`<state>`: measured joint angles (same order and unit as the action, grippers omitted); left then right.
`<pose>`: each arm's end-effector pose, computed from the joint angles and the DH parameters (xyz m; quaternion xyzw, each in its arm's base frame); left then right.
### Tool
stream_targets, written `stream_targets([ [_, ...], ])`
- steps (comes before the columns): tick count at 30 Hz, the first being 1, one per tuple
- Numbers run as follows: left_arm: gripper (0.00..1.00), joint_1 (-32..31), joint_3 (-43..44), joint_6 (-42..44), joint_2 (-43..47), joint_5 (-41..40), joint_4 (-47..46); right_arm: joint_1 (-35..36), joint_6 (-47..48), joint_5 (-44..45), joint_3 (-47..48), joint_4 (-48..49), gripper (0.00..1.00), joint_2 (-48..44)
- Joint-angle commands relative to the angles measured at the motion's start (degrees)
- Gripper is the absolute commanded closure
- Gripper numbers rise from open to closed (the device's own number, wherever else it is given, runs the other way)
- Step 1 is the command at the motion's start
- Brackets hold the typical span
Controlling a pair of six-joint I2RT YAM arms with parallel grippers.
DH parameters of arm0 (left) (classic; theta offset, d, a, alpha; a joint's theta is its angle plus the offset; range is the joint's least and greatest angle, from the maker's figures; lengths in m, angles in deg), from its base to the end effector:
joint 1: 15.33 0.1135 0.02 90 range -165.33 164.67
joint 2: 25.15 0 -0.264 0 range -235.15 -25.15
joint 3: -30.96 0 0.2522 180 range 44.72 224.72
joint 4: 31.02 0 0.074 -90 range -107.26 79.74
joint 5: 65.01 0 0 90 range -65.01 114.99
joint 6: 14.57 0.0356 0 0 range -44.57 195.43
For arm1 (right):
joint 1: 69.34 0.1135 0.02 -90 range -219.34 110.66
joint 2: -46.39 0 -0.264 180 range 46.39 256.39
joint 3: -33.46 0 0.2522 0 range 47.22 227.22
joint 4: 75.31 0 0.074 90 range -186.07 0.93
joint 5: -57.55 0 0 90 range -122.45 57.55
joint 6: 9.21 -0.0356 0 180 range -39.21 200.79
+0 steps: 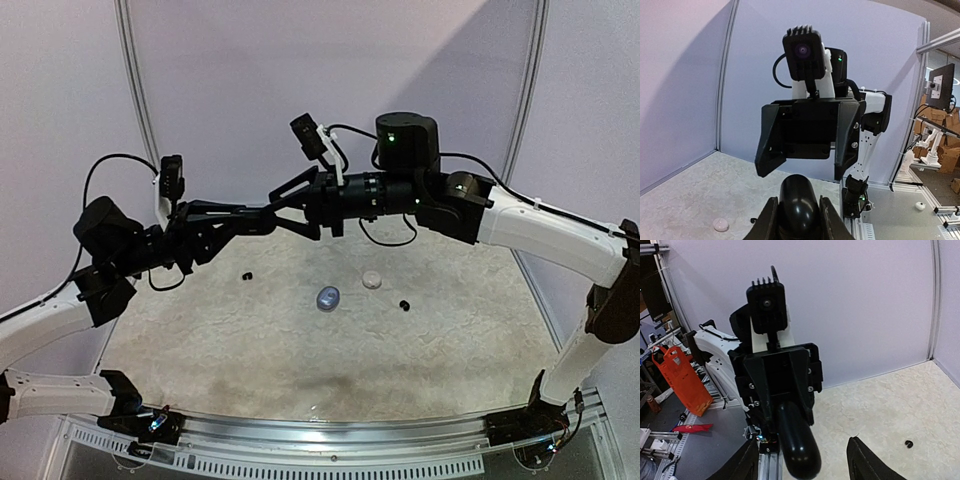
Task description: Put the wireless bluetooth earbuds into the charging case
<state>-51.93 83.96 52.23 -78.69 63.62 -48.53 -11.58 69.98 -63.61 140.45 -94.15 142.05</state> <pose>0.1575 -0.1446 0.3532 0.3295 0.5267 -0.5487 0.5594 0.1961 0.3455 0.4121 -0.4509 0.5938 0.5246 0.4110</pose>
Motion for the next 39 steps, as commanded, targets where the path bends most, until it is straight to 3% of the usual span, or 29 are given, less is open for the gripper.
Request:
stream_targets([
  [1,1.0,-1.52,-1.8,-1.04,2.59,-4.32,-2.93,1.04,-1.82,-4.73,3.37,-1.05,0.44,2.7],
  [14,1.0,-1.98,-2.4,-2.46,2.71,-5.44,-3.71,1.63,-3.37,-7.92,5.71,-0.97,0.7,4.8],
  [18,1.0,-2.12,-1.94,-2.66,2.04,-5.18,-3.67,2.02,-3.67,-8.52,5.82,-1.33,0.86,5.06],
  [20,1.0,-2.23,-1.81,-2.72,1.72,-5.06,-3.43,2.09,-3.77,-8.52,5.6,-1.33,0.99,4.99],
  [23,1.0,-2.25,-1.64,-2.68,1.73,-5.42,-2.76,2.09,-3.74,-7.98,5.06,-1.25,1.0,4.48],
  [24,0.97,-2.25,-1.63,-2.41,1.88,-5.84,-2.36,2.06,-3.66,-7.53,4.47,-1.01,1.0,4.19],
  [25,0.82,-2.25,-1.69,-1.93,2.1,-6.34,-1.73,2.09,-3.48,-6.28,3.66,-0.61,1.0,3.64],
  [26,0.56,-2.2,-1.71,-1.22,2.45,-6.67,-0.98,2.07,-3.11,-4.87,2.7,-0.18,1.0,2.54],
  [27,0.4,-2.06,-1.64,-0.41,2.69,-6.15,-0.15,2.08,-2.78,-3.4,1.94,-0.16,1.0,1.84],
  [28,0.33,-1.85,-1.52,0.72,3.0,-5.26,0.86,2.03,-2.18,-1.99,1.38,-0.55,1.0,0.84],
  [31,0.28,-1.18,-1.59,3.9,3.88,-2.8,5.14,2.03,-0.22,0.05,0.71,-1.66,1.0,-1.72],
  [37,0.45,-1.18,-0.53,6.58,2.72,2.39,6.28,2.78,3.5,0.73,1.22,-3.24,1.0,-3.1],
  [39,0.46,-1.34,0.42,6.53,1.96,3.49,7.07,3.1,5.8,1.01,1.36,-3.54,1.0,-3.02],
])
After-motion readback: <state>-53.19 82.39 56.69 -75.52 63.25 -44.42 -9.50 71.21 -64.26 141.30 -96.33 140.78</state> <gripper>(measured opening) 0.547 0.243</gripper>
